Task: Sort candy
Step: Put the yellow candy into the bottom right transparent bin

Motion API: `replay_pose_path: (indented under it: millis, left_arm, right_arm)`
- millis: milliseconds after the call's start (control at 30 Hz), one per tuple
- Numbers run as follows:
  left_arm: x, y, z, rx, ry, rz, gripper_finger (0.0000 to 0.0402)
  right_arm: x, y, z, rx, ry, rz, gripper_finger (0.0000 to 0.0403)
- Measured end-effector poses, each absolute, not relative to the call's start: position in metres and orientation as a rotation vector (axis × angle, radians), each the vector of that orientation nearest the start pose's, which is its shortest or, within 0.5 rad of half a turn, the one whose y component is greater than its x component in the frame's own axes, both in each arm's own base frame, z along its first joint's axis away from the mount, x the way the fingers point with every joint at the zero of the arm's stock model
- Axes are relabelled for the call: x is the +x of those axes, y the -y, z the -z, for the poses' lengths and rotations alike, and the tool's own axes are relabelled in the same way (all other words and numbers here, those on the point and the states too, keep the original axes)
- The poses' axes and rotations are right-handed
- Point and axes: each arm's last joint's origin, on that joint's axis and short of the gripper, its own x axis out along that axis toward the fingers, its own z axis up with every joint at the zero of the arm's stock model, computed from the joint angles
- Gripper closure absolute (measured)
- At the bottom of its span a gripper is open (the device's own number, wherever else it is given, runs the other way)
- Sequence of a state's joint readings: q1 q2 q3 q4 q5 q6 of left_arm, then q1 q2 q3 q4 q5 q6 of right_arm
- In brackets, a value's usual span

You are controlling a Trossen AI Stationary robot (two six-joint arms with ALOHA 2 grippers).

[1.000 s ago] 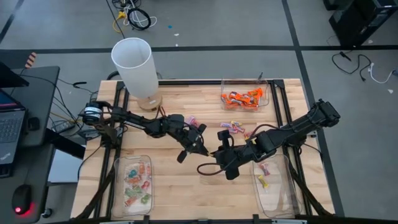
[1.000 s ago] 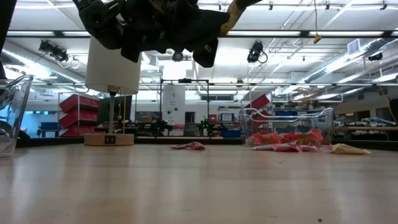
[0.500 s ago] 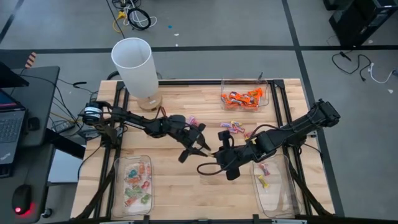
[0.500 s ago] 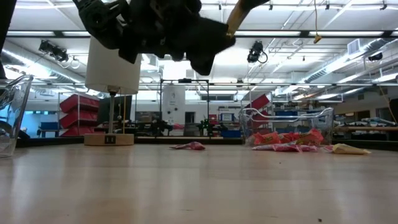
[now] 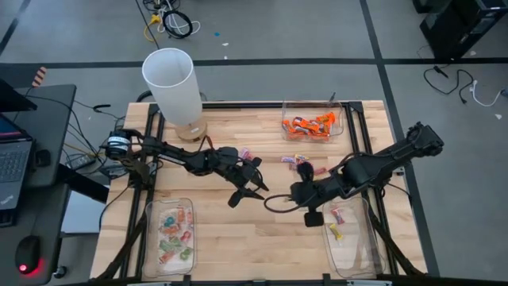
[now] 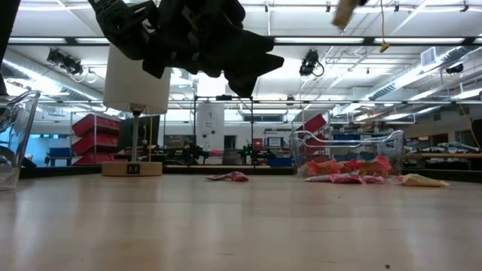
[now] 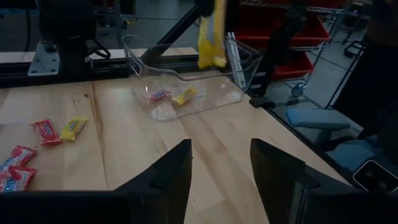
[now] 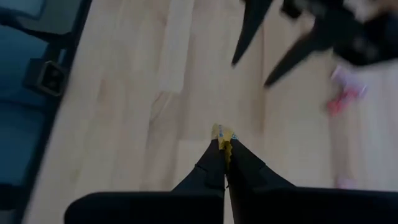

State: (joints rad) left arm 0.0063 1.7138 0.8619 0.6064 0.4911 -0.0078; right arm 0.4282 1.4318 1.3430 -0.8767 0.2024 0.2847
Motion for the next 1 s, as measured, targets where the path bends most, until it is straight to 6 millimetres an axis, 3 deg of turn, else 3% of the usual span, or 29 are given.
replay_pose_path:
  millis: [500, 800, 1000]
  left_arm:
    - [0.355, 0.011, -0.2, -0.063, -0.21, 0.474, 0.0235]
    - [0.355, 0.011, -0.2, -0.064, -0.212, 0.472, 0.0235]
    - [0.356, 0.011, -0.201, -0.06, -0.207, 0.467, 0.0235]
  right_arm:
    - [0.182, -0.122, -0.345, 0.331, -1.165, 0.087, 0.0403]
    - [0.144, -0.136, -0.344, 0.446, -1.291, 0.233, 0.0403]
    - [0.125, -0.147, -0.347, 0.469, -1.244, 0.241, 0.0403]
